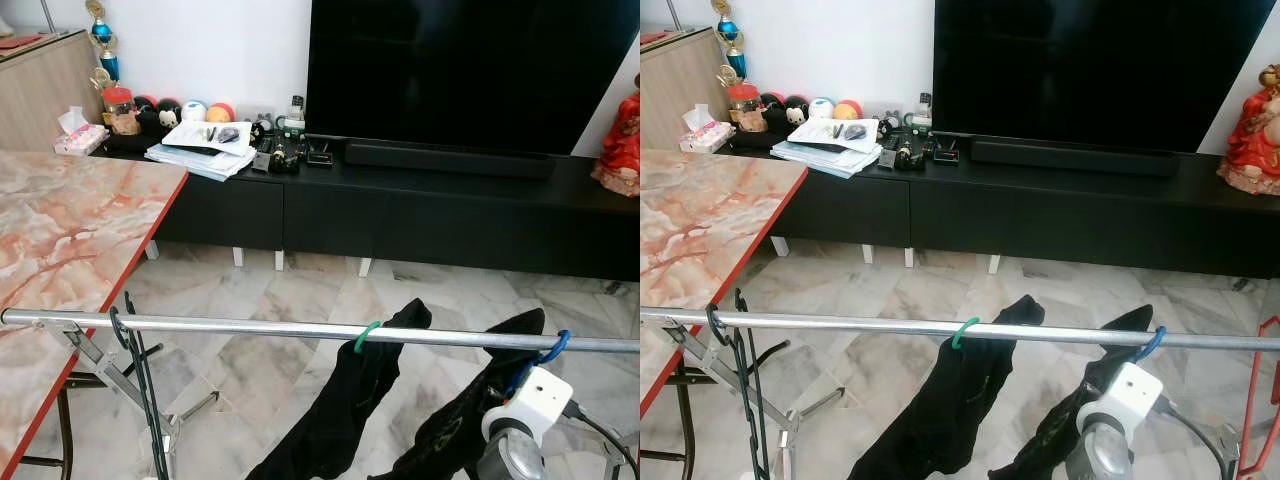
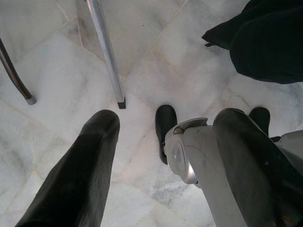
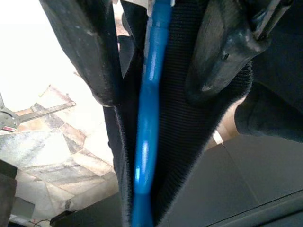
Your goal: Hang hanger
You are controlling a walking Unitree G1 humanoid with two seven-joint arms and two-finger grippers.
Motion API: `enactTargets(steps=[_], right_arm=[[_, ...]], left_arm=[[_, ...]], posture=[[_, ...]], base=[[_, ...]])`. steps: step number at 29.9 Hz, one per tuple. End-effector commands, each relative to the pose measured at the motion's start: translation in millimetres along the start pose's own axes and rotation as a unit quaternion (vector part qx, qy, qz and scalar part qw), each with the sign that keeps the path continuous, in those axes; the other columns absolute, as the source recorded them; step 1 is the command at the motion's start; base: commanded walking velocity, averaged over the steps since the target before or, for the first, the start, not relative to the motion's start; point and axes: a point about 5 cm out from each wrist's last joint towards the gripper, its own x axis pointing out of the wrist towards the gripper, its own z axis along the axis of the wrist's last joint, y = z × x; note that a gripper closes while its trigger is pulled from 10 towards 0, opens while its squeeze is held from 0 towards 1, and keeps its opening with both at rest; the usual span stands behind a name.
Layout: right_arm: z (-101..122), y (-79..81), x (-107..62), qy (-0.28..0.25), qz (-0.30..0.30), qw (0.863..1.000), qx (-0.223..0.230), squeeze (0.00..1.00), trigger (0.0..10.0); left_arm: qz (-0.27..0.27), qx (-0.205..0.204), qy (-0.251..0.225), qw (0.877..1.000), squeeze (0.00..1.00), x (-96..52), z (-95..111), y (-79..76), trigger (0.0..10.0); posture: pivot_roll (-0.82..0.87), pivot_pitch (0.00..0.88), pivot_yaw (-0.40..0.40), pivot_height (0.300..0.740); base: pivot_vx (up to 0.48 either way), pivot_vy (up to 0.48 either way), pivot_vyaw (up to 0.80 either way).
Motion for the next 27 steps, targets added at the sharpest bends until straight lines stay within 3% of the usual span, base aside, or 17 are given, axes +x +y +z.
enactTargets(steps=[1, 8, 17, 19, 27], right_arm=[[1.9, -1.6, 4.5, 0.007, -0.006, 1.0, -0.009, 0.0, 10.0], [8.6, 12.5, 9.6, -0.001, 0.016, 1.0, 0.014, 0.0, 10.0], [-10.1, 16.4, 4.4, 0.042, 0.024, 0.998, 0.026, 0.0, 10.0], [-14.4, 15.3, 3.7, 0.059, 0.016, 0.996, 0.065, 0.0, 10.0], [-21.7, 23.2, 3.3, 0.101, 0.043, 0.985, 0.133, 0.0, 10.0]], left_arm=[[-0.002, 0.008, 0.009, 1.0, 0.0, -0.3, -3.4, -0.5, 10.0], [-0.001, 0.007, 0.009, 1.0, 0.0, -0.4, -3.7, -0.2, 10.0], [-0.003, 0.008, 0.01, 1.0, 0.0, -0.4, -3.8, -0.6, 10.0], [-0.004, 0.009, 0.01, 1.0, 0.0, -0.4, -3.9, -0.7, 10.0], [-0.005, 0.012, 0.01, 1.0, 0.0, -0.4, -3.7, -0.6, 10.0]], posture=[[0.16, 0.0, -0.053, 0.74], [0.17, 0.0, -0.053, 0.74], [0.16, 0.0, -0.053, 0.74], [0.17, 0.0, -0.053, 0.74], [0.16, 0.0, -0.054, 0.74]], base=[[0.0, 0.0, 0.0], [0.0, 0.0, 0.0], [0.0, 0.0, 0.0], [0.0, 0.0, 0.0], [0.0, 0.0, 0.0]])
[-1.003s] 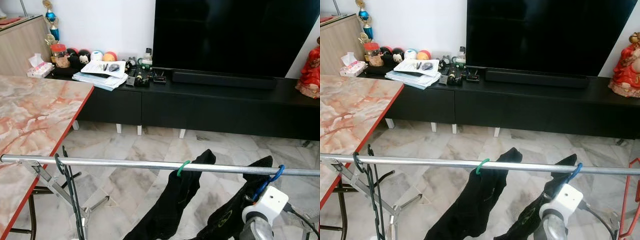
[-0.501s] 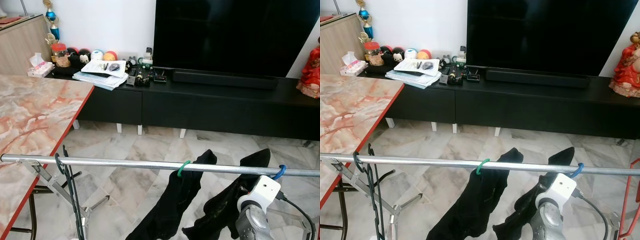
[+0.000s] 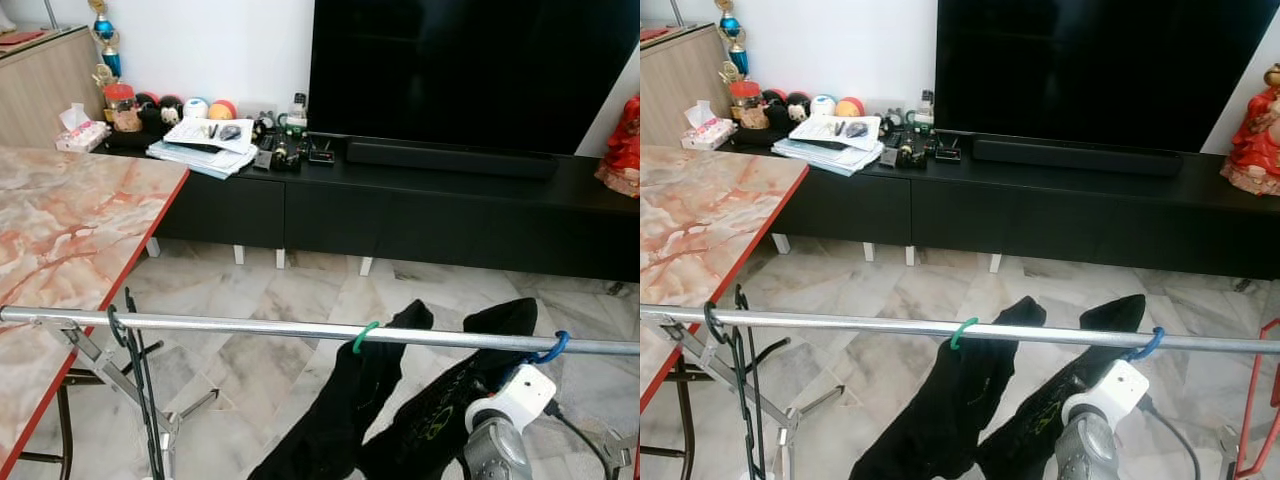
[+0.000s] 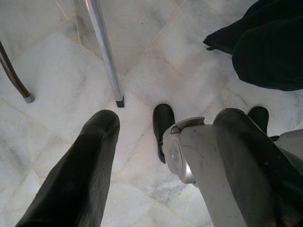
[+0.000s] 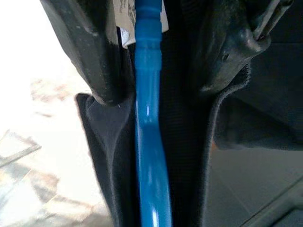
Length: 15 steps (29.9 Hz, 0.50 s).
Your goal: Hang hanger
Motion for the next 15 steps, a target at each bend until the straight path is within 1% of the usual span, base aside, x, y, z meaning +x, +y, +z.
enactTargets(steps=[1, 2, 3, 5, 6, 8, 10, 11, 13, 15], right_arm=[[-14.3, 3.2, -1.0, 0.044, 0.009, 0.998, 0.033, 0.0, 10.0], [-14.9, 3.7, -1.1, 0.046, 0.01, 0.998, 0.038, 0.0, 10.0], [-14.6, 4.0, -1.2, 0.042, 0.012, 0.999, 0.022, 0.0, 10.0], [-14.9, 4.5, -1.2, 0.043, 0.014, 0.999, 0.014, 0.0, 10.0], [-15.3, 4.8, -1.2, 0.045, 0.014, 0.999, 0.015, 0.0, 10.0], [-19.4, 4.9, -0.7, 0.065, 0.013, 0.998, 0.025, 0.0, 10.0], [-22.5, 4.8, -0.7, 0.076, 0.017, 0.997, 0.002, 0.0, 10.0], [-22.5, 4.9, -0.8, 0.071, 0.019, 0.997, -0.005, 0.0, 10.0], [-23.7, 5.4, -1.0, 0.078, 0.016, 0.997, 0.01, 0.0, 10.0], [-25.6, 4.1, -0.8, 0.088, 0.009, 0.996, 0.002, 0.0, 10.0]], left_arm=[[-0.004, 0.01, 0.01, 1.0, 0.0, -0.4, -3.6, -0.7, 10.0], [-0.004, 0.011, 0.009, 1.0, 0.0, -0.4, -3.6, -0.7, 10.0], [-0.004, 0.011, 0.009, 1.0, 0.0, -0.4, -3.5, -0.6, 10.0], [-0.005, 0.011, 0.009, 1.0, 0.0, -0.4, -3.3, -0.6, 10.0], [-0.005, 0.012, 0.009, 1.0, 0.0, -0.4, -3.3, -0.6, 10.0], [-0.005, 0.013, 0.009, 1.0, 0.0, -0.3, -3.2, -0.6, 10.0], [-0.005, 0.013, 0.009, 1.0, 0.0, -0.3, -3.1, -0.7, 10.0], [-0.006, 0.013, 0.009, 1.0, 0.0, -0.3, -3.2, -0.9, 10.0], [-0.006, 0.013, 0.009, 1.0, 0.0, -0.3, -3.1, -0.9, 10.0], [-0.006, 0.014, 0.009, 1.0, 0.0, -0.3, -3.1, -0.8, 10.0]], posture=[[0.16, 0.0, -0.054, 0.74], [0.16, 0.0, -0.054, 0.74], [0.17, 0.0, -0.053, 0.74], [0.17, 0.0, -0.052, 0.74], [0.17, 0.0, -0.052, 0.74], [0.17, 0.0, -0.052, 0.74], [0.17, 0.0, -0.053, 0.74], [0.17, 0.0, -0.054, 0.74], [0.17, 0.0, -0.054, 0.74], [0.17, 0.0, -0.054, 0.74]], base=[[0.0, 0.0, 0.0], [0.0, 0.0, 0.0], [0.0, 0.0, 0.0], [0.0, 0.0, 0.0], [0.0, 0.0, 0.0], [0.0, 0.0, 0.0], [0.0, 0.0, 0.0], [0.0, 0.0, 0.0], [0.0, 0.0, 0.0], [0.0, 0.0, 0.0]])
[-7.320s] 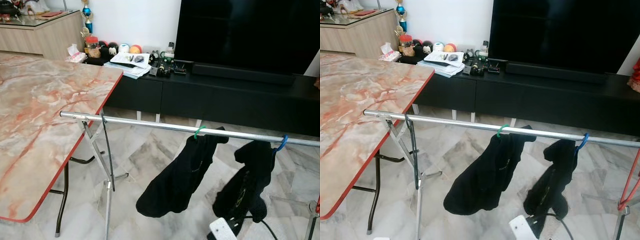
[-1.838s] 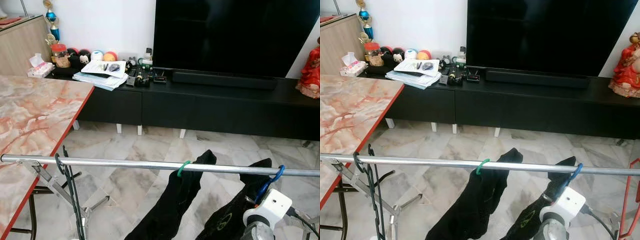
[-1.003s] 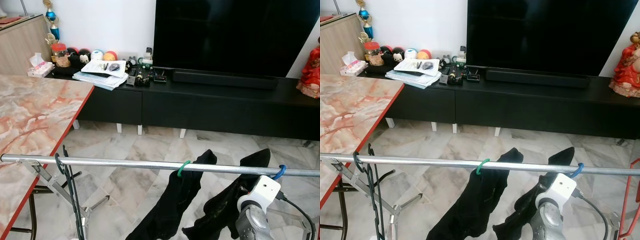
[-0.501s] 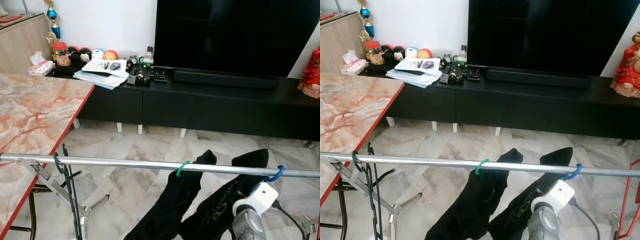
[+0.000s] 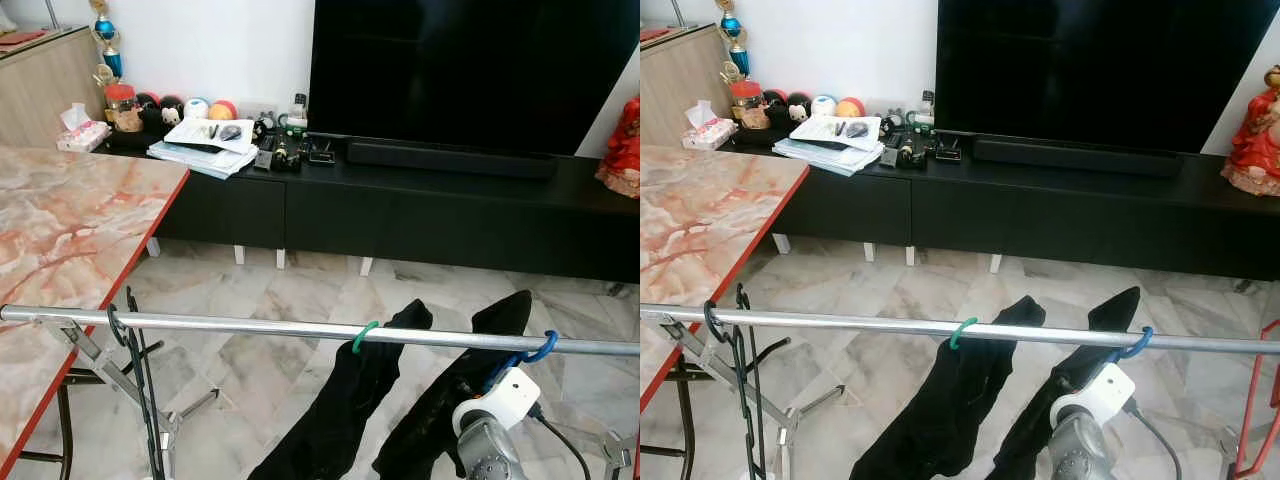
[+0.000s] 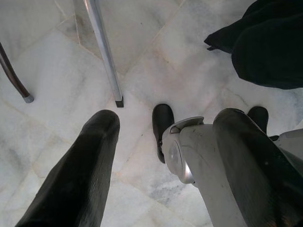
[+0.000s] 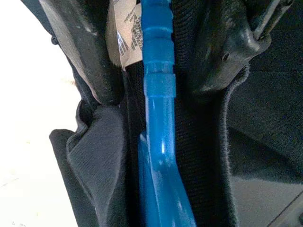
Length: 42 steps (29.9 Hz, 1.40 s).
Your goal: Hang hanger
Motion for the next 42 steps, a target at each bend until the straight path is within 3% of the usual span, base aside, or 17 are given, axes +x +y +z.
enactTargets(steps=[1, 3, 5, 7, 11, 17, 30, 37, 38, 40, 41, 42], right_arm=[[-19.3, -1.8, -0.1, 0.064, -0.018, 0.998, 0.005, 0.0, 10.0], [-21.8, -4.1, -0.1, 0.069, -0.027, 0.997, 0.013, 0.0, 10.0], [-20.0, -4.7, 0.2, 0.058, -0.02, 0.998, -0.028, 0.0, 10.0], [-17.7, -3.8, 0.5, 0.049, -0.022, 0.998, -0.026, 0.0, 10.0], [10.2, 1.8, 1.0, -0.052, -0.018, 0.995, -0.083, 0.0, 10.0], [24.9, 9.9, -1.0, -0.105, 0.001, 0.988, -0.115, 0.0, 10.0], [32.9, -0.6, -4.7, -0.157, -0.044, 0.981, -0.106, 0.0, 10.0], [30.2, -2.5, -1.8, -0.14, -0.051, 0.982, -0.118, 0.0, 10.0], [27.7, -1.6, -1.2, -0.134, -0.051, 0.982, -0.121, 0.0, 9.1], [25.5, -1.2, -0.7, -0.128, -0.051, 0.983, -0.125, 0.0, 9.1], [23.4, -0.8, -0.4, -0.121, -0.052, 0.983, -0.131, 0.0, 0.4], [22.7, 0.3, -0.5, -0.122, -0.047, 0.983, -0.129, 0.0, 0.0]], left_arm=[[-0.005, 0.013, 0.009, 1.0, 0.0, -0.3, -3.2, -0.7, 10.0], [-0.005, 0.014, 0.009, 1.0, 0.0, -0.3, -3.2, -0.8, 10.0], [-0.006, 0.013, 0.009, 1.0, 0.0, -0.3, -3.1, -0.8, 10.0], [-0.005, 0.013, 0.009, 1.0, 0.0, -0.3, -3.0, -0.8, 10.0], [-0.004, 0.014, 0.009, 1.0, 0.0, -0.3, -3.1, -0.7, 10.0], [-0.004, 0.014, 0.009, 1.0, 0.0, -0.3, -3.1, -0.7, 10.0], [-0.004, 0.014, 0.009, 1.0, 0.0, -0.3, -3.0, -0.8, 10.0], [-0.005, 0.014, 0.008, 1.0, 0.0, -0.2, -2.5, -0.7, 10.0], [-0.005, 0.014, 0.008, 1.0, 0.0, -0.2, -2.4, -0.7, 10.0], [-0.005, 0.014, 0.008, 1.0, 0.0, -0.2, -2.4, -0.7, 10.0], [-0.005, 0.014, 0.008, 1.0, 0.0, -0.2, -2.4, -0.7, 10.0], [-0.005, 0.014, 0.008, 1.0, 0.0, -0.2, -2.4, -0.7, 10.0]], posture=[[0.17, 0.0, -0.054, 0.74], [0.17, 0.0, -0.055, 0.74], [0.17, 0.0, -0.054, 0.74], [0.17, 0.0, -0.054, 0.74], [0.17, 0.0, -0.054, 0.74], [0.17, 0.0, -0.054, 0.74], [0.17, 0.0, -0.054, 0.74], [0.17, 0.0, -0.053, 0.74], [0.17, 0.0, -0.053, 0.74], [0.17, 0.0, -0.053, 0.74], [0.17, 0.0, -0.053, 0.74], [0.17, 0.0, -0.053, 0.74]], base=[[0.0, 0.0, 0.0], [0.0, 0.0, 0.0], [0.0, 0.0, 0.0], [0.0, 0.0, 0.0], [0.0, 0.0, 0.0], [0.0, 0.0, 0.0], [0.0, 0.0, 0.0], [0.0, 0.0, 0.0], [0.0, 0.0, 0.0], [0.0, 0.0, 0.0], [0.0, 0.0, 0.0], [0.0, 0.0, 0.0]])
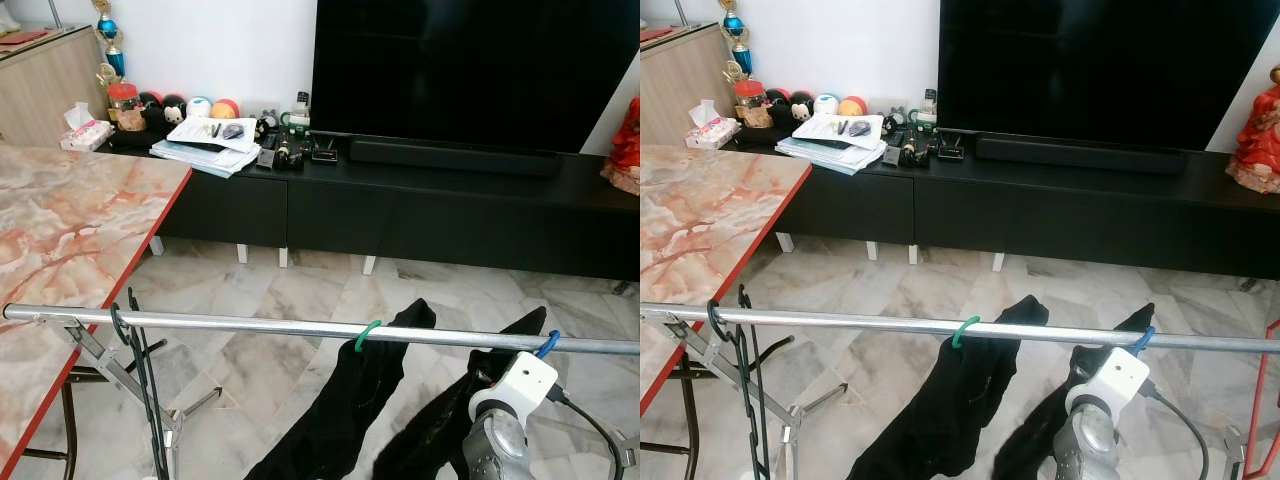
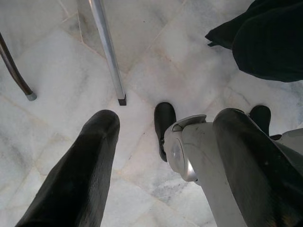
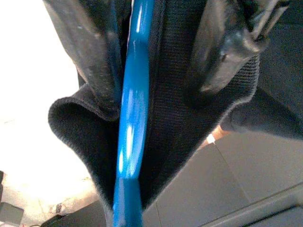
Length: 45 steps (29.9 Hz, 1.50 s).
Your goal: Hang hanger
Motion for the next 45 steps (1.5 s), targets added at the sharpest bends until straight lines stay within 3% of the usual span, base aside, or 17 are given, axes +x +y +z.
enactTargets(steps=[1, 24, 31, 36, 45], right_arm=[[-0.7, 2.8, 0.9, 0.007, 0.005, 1.0, -0.007, 0.0, 0.0], [-0.9, -0.2, 1.3, 0.005, -0.003, 0.999, -0.033, 0.0, 0.0], [5.7, -3.7, -1.8, -0.029, -0.005, 0.999, -0.044, 0.0, 0.0], [7.8, -6.0, -6.8, -0.049, 0.008, 0.995, -0.081, 0.0, 0.0], [19.0, -4.0, -14.5, -0.104, 0.038, 0.99, -0.091, 0.0, 0.0]], left_arm=[[-0.004, 0.013, 0.009, 1.0, 0.0, -0.3, -2.8, -0.7, 10.0], [-0.006, 0.013, 0.009, 1.0, 0.0, -0.2, -2.8, -0.9, 10.0], [-0.006, 0.013, 0.009, 1.0, 0.0, -0.2, -3.0, -1.1, 10.0], [-0.007, 0.013, 0.009, 1.0, 0.0, -0.1, -2.8, -1.7, 10.0], [-0.007, 0.012, 0.01, 1.0, 0.0, 0.1, -2.7, -2.3, 10.0]], posture=[[0.17, 0.0, -0.053, 0.74], [0.17, 0.0, -0.055, 0.74], [0.17, 0.0, -0.057, 0.74], [0.16, 0.0, -0.062, 0.74], [0.15, 0.0, -0.058, 0.74]], base=[[0.0, 0.0, 0.0], [0.0, 0.0, 0.0], [0.0, 0.0, 0.0], [0.0, 0.0, 0.0], [0.0, 0.0, 0.0]])
